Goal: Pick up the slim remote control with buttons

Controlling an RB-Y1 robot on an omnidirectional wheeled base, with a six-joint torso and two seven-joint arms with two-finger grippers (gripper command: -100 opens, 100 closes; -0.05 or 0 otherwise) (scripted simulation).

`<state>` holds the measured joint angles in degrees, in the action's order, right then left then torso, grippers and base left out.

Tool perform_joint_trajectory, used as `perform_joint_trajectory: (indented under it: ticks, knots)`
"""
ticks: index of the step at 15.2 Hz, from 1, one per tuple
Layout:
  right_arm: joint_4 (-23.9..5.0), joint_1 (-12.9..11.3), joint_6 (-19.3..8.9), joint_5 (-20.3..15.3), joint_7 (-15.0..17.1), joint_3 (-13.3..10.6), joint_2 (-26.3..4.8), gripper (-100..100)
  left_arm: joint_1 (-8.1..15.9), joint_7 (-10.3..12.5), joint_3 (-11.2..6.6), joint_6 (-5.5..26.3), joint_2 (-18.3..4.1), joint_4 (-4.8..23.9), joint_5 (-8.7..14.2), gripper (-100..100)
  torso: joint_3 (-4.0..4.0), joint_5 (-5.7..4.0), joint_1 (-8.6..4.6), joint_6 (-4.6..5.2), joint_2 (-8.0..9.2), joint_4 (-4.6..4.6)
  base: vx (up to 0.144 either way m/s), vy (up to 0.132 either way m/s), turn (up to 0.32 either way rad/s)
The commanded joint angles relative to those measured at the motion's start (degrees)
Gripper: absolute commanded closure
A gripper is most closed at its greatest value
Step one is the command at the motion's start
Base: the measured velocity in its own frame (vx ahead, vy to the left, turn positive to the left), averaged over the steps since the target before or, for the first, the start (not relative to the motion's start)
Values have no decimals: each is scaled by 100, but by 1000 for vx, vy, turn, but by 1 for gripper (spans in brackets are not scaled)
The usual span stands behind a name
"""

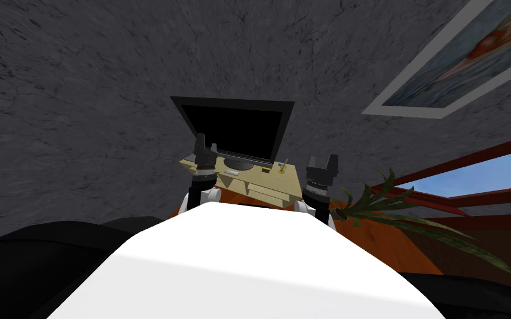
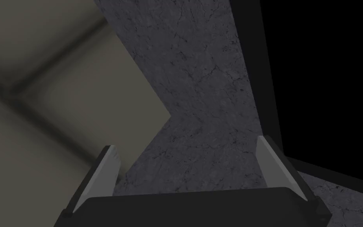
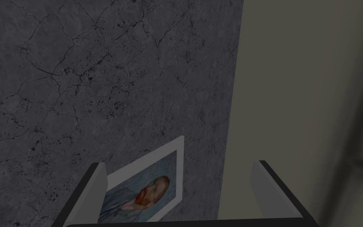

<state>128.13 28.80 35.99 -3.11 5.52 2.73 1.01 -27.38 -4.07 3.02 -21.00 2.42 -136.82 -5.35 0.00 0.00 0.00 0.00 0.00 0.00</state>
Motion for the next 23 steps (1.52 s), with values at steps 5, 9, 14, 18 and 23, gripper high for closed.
perform_joint_trajectory:
  ticks: [5, 9, 14, 18, 23]
  knots:
    - [0, 0, 0, 0, 0, 0, 0, 0, 363, -99, -151, 451, -495, 616, 14, -100, -3, 3, 11, 1, -5, -1, 6, 19, -21]
    - [0, 0, 0, 0, 0, 0, 0, 0, 608, -165, -252, 755, -686, 1049, 23, -100, -5, 4, 16, 1, -7, -2, 9, 28, -26]
    - [0, 0, 0, 0, 0, 0, 0, 0, 903, -246, -375, 1121, -852, 1557, 34, -100, -4, 3, 12, 1, -7, -2, 8, 22, -19]
    - [0, 0, 0, 0, 0, 0, 0, 0, 1242, -338, -515, 1541, -993, 2025, 47, -100, -4, 4, 14, 0, -7, -2, 8, 28, -22]
    - [0, 0, 0, 0, 0, 0, 0, 0, 1425, -387, -591, 1767, -1054, 2454, 54, -100, -4, 3, 12, 0, -7, -2, 8, 20, -19]
